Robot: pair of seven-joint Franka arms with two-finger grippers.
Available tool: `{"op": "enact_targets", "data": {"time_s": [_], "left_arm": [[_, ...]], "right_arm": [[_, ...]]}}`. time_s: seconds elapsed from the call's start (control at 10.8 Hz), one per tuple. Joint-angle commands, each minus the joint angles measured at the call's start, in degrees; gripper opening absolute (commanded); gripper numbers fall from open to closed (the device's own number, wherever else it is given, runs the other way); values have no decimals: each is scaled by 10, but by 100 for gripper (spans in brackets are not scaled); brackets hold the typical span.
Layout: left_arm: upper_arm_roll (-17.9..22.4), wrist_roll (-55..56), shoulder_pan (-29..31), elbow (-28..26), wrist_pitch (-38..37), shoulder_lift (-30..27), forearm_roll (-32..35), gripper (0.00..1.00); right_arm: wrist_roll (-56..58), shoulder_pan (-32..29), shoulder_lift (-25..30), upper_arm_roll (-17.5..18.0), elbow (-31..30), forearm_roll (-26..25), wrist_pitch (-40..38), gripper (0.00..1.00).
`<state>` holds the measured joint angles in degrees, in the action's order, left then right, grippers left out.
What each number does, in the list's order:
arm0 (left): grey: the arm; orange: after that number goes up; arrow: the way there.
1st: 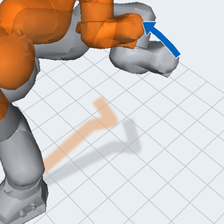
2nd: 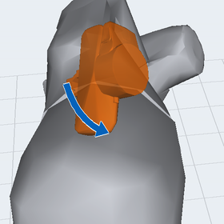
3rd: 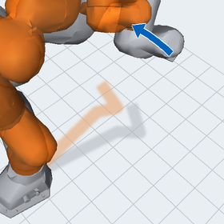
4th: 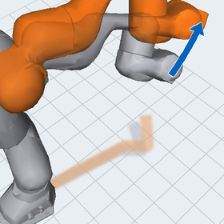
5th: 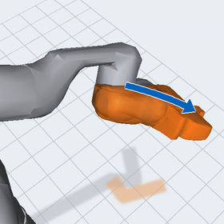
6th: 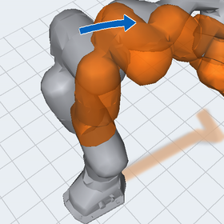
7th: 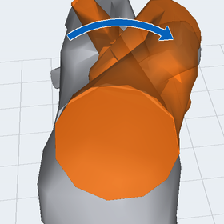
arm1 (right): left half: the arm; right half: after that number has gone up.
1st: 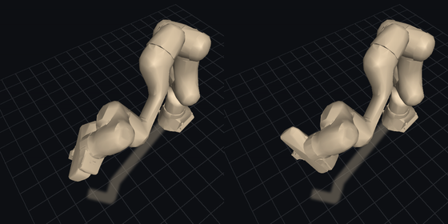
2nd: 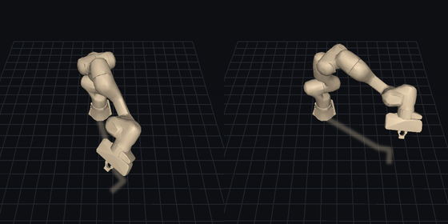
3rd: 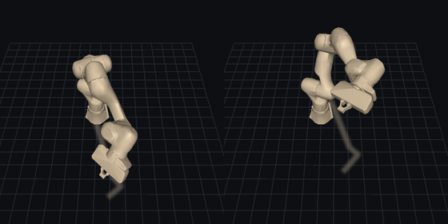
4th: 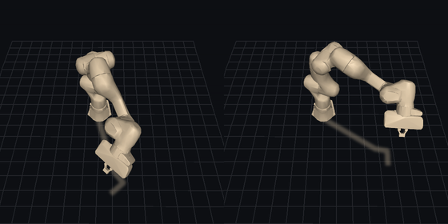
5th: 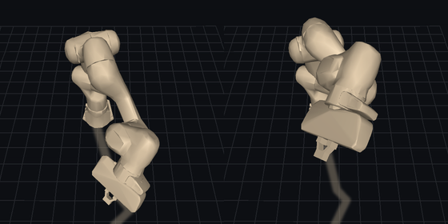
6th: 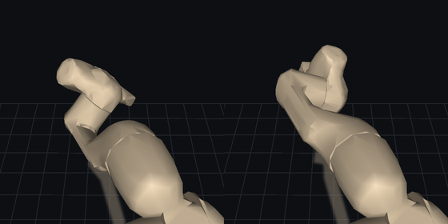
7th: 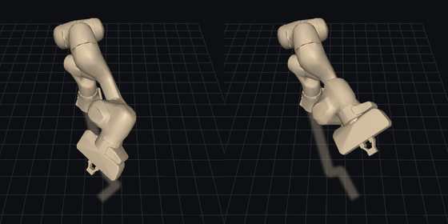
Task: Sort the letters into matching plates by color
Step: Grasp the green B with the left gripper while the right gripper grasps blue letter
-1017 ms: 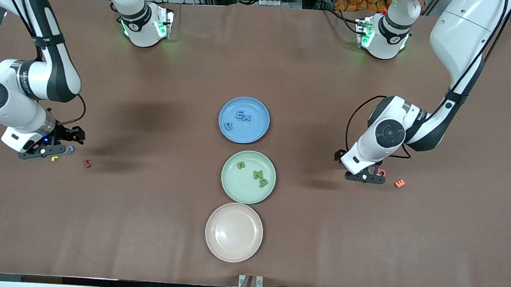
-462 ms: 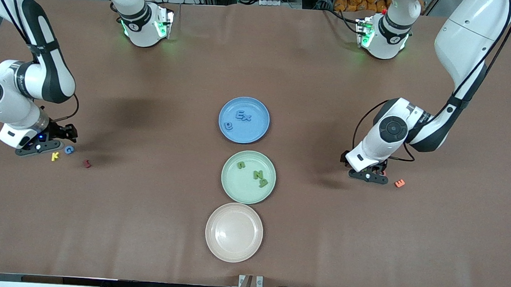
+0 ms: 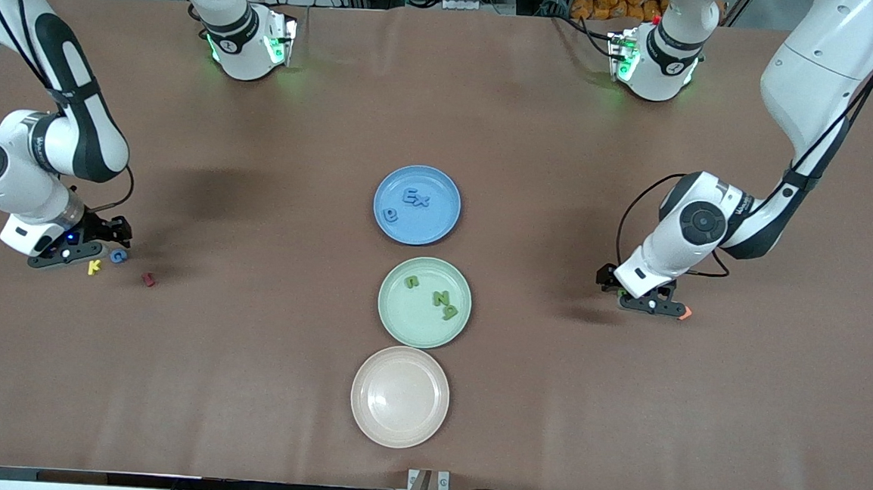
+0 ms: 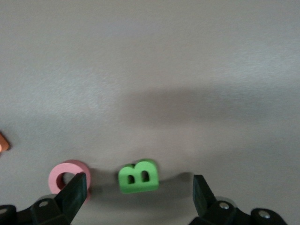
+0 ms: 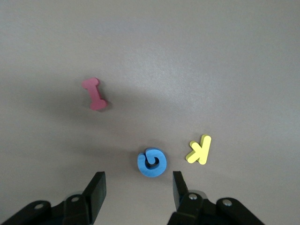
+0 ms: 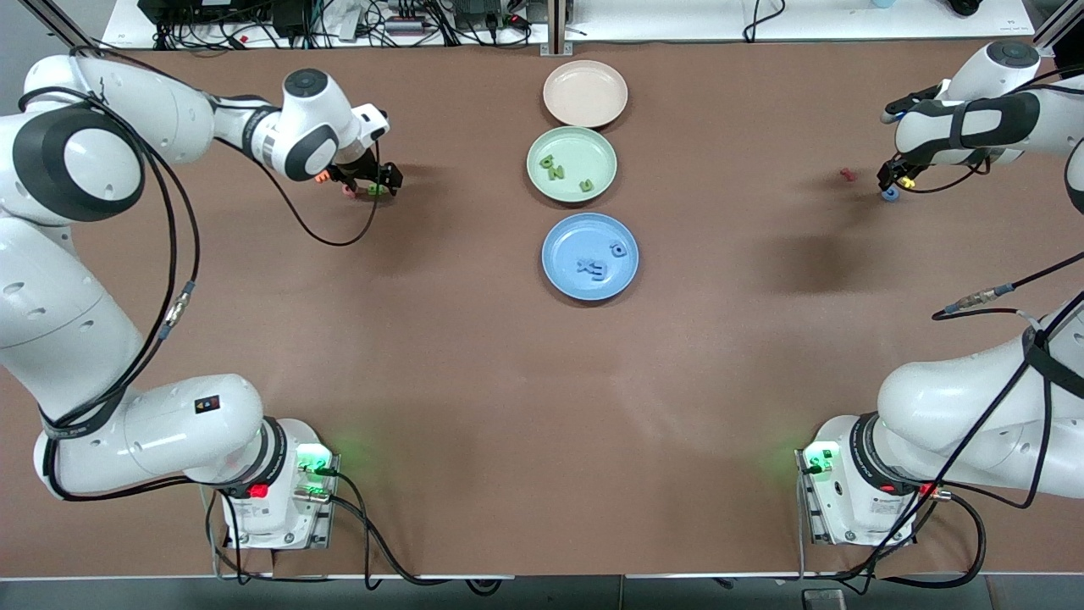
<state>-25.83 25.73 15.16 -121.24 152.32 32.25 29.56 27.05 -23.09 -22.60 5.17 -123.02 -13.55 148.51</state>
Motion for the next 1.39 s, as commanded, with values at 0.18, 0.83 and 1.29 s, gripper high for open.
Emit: {"op": "enact_targets", "data": {"time_s": [0.18, 0.83, 1.29], "left_arm": [[-7, 21, 6, -15, 21, -3, 14, 100], [25, 34, -2, -10, 16, 0, 93, 100], [24, 89, -18, 20, -43, -3, 106, 100]], "right_arm": [[44, -13, -45, 3, 14, 63, 53, 64], [68, -19, -58, -4, 34, 69, 46, 62], [73, -26, -68, -3, 36, 88, 46, 57]]}}
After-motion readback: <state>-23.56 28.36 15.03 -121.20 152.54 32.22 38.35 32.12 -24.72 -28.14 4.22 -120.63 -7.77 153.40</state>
